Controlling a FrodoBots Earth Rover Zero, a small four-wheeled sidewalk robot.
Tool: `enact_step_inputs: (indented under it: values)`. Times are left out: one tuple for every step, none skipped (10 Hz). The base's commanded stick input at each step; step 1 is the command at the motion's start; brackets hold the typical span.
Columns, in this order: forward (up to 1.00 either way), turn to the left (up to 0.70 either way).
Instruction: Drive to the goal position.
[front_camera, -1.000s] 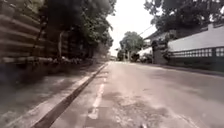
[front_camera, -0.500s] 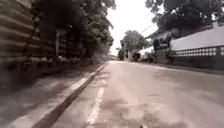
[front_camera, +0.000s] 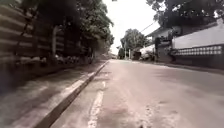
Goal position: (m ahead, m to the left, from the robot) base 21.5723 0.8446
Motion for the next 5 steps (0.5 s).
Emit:
enact_step_inputs:
  values:
    - [0.7,0.0]
    - [0.7,0.0]
    - [0.7,0.0]
    - [0.7,0.0]
    - [0.7,0.0]
